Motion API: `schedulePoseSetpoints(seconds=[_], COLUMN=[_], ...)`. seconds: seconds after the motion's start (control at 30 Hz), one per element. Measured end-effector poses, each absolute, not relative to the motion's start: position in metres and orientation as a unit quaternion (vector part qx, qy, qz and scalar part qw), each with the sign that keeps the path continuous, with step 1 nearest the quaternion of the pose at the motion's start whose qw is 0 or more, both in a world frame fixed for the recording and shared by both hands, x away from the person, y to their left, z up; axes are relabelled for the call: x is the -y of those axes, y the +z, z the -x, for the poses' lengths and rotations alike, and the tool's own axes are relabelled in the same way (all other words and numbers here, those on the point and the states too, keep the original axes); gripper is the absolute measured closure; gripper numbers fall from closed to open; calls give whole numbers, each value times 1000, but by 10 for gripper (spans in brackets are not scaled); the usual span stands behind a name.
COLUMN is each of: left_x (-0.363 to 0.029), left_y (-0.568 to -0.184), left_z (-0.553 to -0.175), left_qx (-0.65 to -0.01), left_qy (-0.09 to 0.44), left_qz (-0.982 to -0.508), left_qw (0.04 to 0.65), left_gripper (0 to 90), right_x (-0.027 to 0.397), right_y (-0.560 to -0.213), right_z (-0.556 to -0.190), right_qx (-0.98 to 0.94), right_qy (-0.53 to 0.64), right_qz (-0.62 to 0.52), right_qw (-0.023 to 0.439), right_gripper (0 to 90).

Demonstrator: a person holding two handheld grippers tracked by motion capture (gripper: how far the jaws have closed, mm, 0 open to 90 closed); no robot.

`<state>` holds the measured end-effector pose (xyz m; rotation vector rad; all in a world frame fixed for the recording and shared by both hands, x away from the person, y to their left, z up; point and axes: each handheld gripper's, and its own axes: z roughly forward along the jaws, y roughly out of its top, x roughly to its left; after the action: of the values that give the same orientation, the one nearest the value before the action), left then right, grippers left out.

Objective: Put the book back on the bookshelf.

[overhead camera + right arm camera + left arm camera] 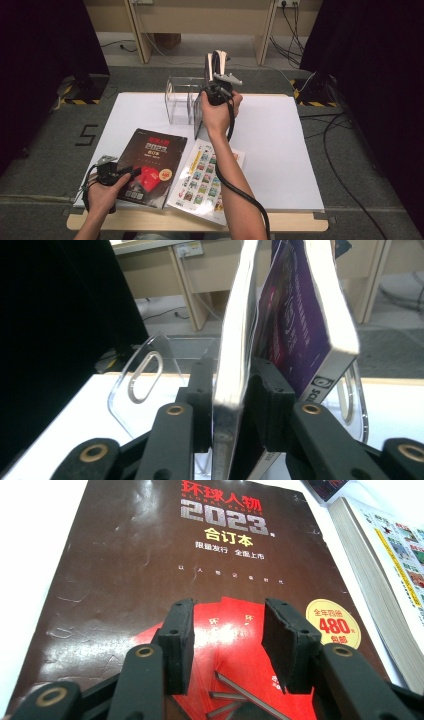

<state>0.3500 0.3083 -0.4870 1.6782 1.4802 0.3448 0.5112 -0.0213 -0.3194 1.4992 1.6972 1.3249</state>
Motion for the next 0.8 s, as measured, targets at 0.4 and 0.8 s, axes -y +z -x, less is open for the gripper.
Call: schedulePoseSetpoints(seconds=[0.4, 0.8], left_x=[-309, -307], left_y=[-486, -487], left_z=[-350, -350], left_qx=[-591, -590], left_qy=[139, 138], left_qz=[-670, -672], left_qw=[427, 426], left_gripper=[554, 552], right_x=[25, 38], right_y=[-315, -336], right_z=[-499, -477], right_qx=[-617, -594], right_qy=[493, 516], right_qz=[-558, -543], right_qw=[255, 294], right_gripper=[702, 696])
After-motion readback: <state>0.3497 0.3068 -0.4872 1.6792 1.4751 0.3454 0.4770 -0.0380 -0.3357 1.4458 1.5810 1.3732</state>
